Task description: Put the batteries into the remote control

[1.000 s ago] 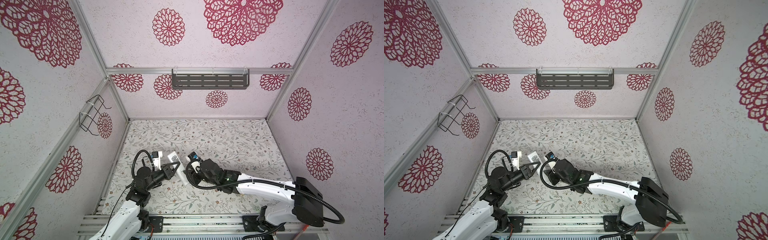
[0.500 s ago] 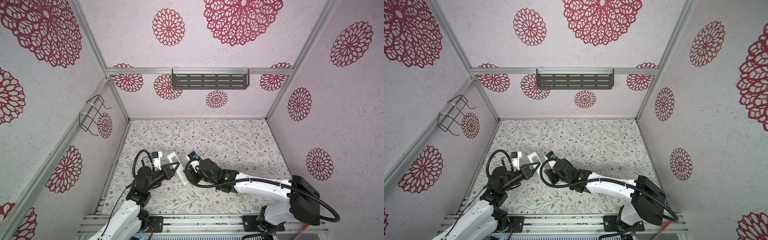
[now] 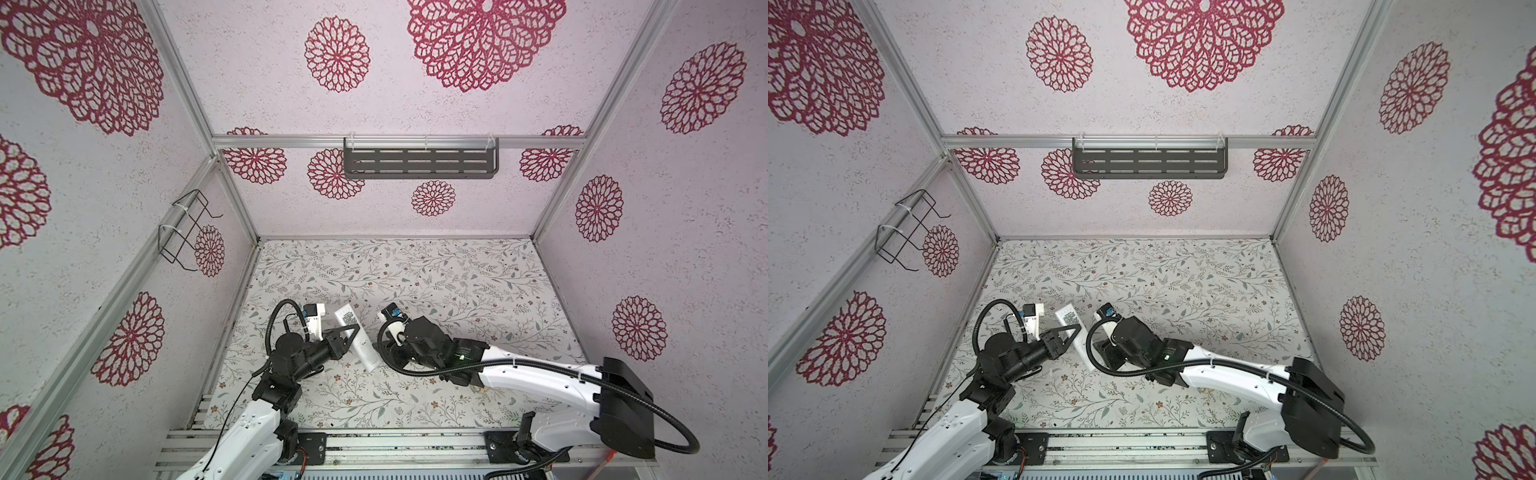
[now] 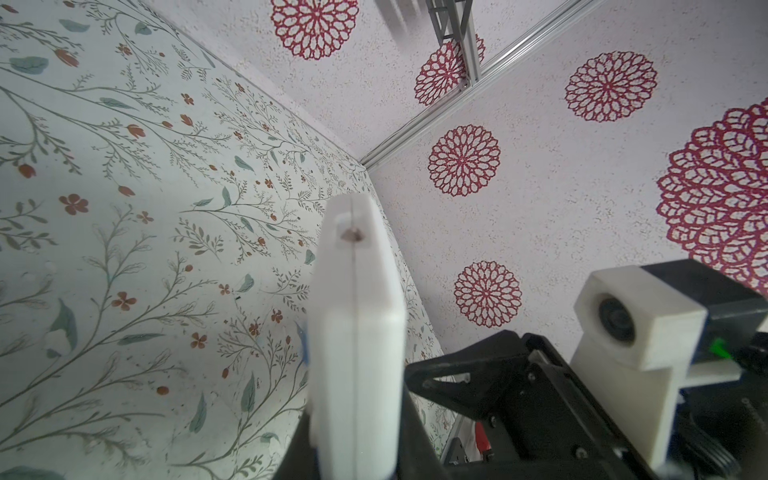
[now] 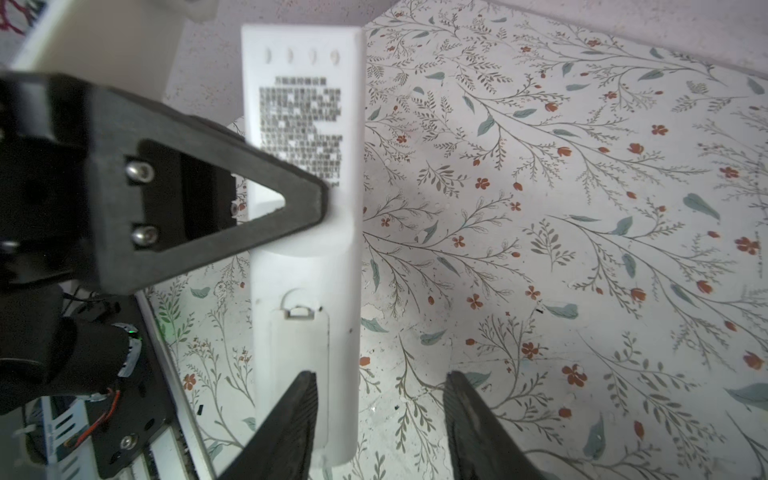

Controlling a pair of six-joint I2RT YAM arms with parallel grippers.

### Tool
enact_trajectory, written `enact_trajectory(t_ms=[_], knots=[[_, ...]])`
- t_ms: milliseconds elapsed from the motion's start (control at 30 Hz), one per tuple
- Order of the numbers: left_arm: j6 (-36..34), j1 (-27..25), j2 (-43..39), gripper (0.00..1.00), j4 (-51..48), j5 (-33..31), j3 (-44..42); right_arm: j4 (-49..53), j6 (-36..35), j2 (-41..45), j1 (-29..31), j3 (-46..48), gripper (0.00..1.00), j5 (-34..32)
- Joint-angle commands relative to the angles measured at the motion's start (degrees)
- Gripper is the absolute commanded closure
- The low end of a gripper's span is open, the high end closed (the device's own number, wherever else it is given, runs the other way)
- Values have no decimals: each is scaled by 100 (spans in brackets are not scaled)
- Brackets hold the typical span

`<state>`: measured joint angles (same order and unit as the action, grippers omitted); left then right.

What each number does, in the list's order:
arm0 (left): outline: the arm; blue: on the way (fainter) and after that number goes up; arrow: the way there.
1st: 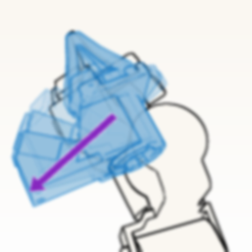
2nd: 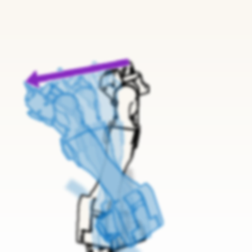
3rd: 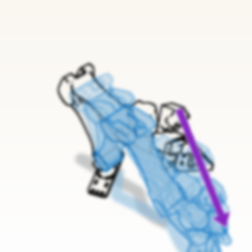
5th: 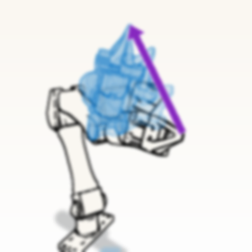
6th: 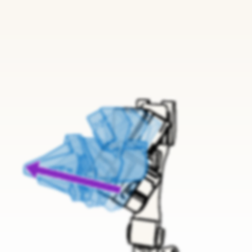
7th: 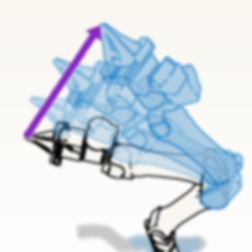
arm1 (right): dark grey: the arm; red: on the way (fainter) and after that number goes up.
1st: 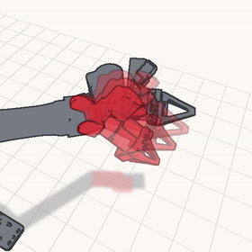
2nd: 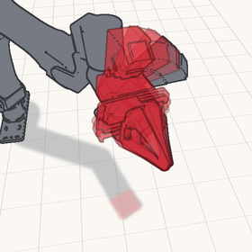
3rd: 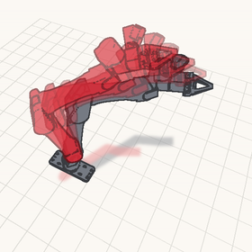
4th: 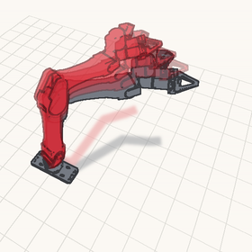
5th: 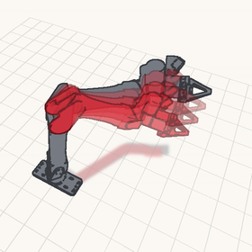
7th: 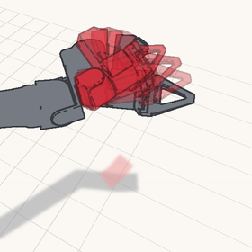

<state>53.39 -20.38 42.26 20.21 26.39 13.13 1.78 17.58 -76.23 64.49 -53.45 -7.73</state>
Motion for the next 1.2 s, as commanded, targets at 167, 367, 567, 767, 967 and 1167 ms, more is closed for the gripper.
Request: enact_trajectory(t_ms=[167,367,567,767,967,1167], knots=[[114,-44,46,100,266,-52,134,141,50,535,-33,-26,29,37],[325,-37,105,100,102,-167,261,-612,193,-95,-42,79,18,628],[448,-38,-10,100,1,-376,223,-988,198,-630,-70,5,17,941],[522,-42,-34,100,-43,-441,219,-1280,213,-947,-156,40,19,1193],[541,-37,10,100,-91,-489,294,-1398,223,-1148,-165,43,31,1282],[541,-36,104,100,-55,-536,310,-1405,227,-1202,-165,37,48,1304]])
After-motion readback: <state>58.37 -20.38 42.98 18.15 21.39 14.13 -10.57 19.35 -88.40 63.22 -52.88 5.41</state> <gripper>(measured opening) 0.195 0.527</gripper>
